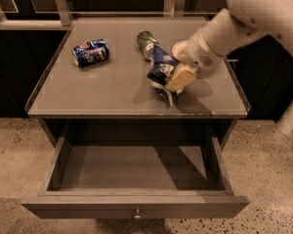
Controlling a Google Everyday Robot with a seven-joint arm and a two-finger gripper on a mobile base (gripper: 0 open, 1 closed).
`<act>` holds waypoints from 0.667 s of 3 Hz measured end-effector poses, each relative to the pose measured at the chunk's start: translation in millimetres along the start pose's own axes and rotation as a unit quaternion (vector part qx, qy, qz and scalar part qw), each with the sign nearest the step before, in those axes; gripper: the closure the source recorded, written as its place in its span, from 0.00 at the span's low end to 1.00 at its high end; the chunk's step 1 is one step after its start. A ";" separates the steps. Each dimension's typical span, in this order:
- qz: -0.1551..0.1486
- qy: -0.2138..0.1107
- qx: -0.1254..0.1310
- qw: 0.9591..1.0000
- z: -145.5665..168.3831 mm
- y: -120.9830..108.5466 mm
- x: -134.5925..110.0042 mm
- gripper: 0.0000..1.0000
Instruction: Place blue chip bag into top drawer
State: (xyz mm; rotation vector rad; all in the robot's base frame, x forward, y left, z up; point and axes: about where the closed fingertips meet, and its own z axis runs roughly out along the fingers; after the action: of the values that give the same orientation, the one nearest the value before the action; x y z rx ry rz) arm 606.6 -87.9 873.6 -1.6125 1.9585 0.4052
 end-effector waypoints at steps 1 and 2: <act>0.034 0.002 0.054 0.998 -56.0 54.7 7.2 1.00; 0.062 0.013 0.116 0.991 -100.3 121.6 19.3 1.00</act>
Offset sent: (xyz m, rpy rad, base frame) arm -0.2013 -0.0502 0.0682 -0.0159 -0.1579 -0.3229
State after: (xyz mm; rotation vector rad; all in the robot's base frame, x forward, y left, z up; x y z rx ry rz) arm 463.7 -131.7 927.3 -1.3611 2.0493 0.1961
